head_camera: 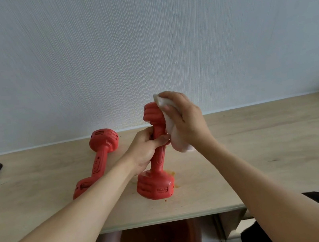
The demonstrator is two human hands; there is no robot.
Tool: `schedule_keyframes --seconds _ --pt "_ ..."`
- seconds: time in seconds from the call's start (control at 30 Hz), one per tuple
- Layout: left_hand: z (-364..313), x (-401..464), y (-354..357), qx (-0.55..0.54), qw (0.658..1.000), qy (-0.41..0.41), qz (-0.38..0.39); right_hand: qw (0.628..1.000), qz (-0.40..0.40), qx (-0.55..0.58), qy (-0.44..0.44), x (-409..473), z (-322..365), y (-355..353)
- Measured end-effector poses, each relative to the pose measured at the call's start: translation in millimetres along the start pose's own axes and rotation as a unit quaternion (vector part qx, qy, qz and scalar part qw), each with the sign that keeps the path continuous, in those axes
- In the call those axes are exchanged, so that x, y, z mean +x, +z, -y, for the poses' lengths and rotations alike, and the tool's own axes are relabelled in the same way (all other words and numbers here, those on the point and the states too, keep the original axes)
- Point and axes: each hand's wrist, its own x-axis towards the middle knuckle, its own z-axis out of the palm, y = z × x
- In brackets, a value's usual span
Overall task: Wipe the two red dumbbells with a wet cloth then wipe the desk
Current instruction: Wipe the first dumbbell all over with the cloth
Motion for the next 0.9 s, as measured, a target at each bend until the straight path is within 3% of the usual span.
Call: schedule_keyframes --seconds 0.2,0.37,0.43,0.57,0.73,0.83,0.9 --pt "1 -1 0 -0.022 1.000 -0.006 0.019 0.989 -0.037 0.128 0.067 -5 -7 -12" --pt "-4 -3 2 0.016 1.000 0.006 0.008 0.997 -0.005 -0.039 -0.061 -7 6 0" --pt "-4 -4 1 0.011 1.000 0.001 0.012 0.997 -0.004 -0.040 -0.068 -7 5 0" --pt "-2 -5 0 -0.018 0.999 -0.005 0.028 0.992 -0.047 0.109 0.042 -10 -1 -3" --pt "-7 -6 2 -0.025 0.998 -0.020 0.062 0.952 -0.102 0.262 0.119 -12 -7 -8" --pt "-14 -8 5 -0.015 0.997 -0.025 0.069 0.947 -0.110 0.273 0.129 -12 -1 -10" --pt "-21 -6 10 0.066 0.996 -0.027 0.046 0.956 -0.109 0.246 0.116 -12 4 -10"
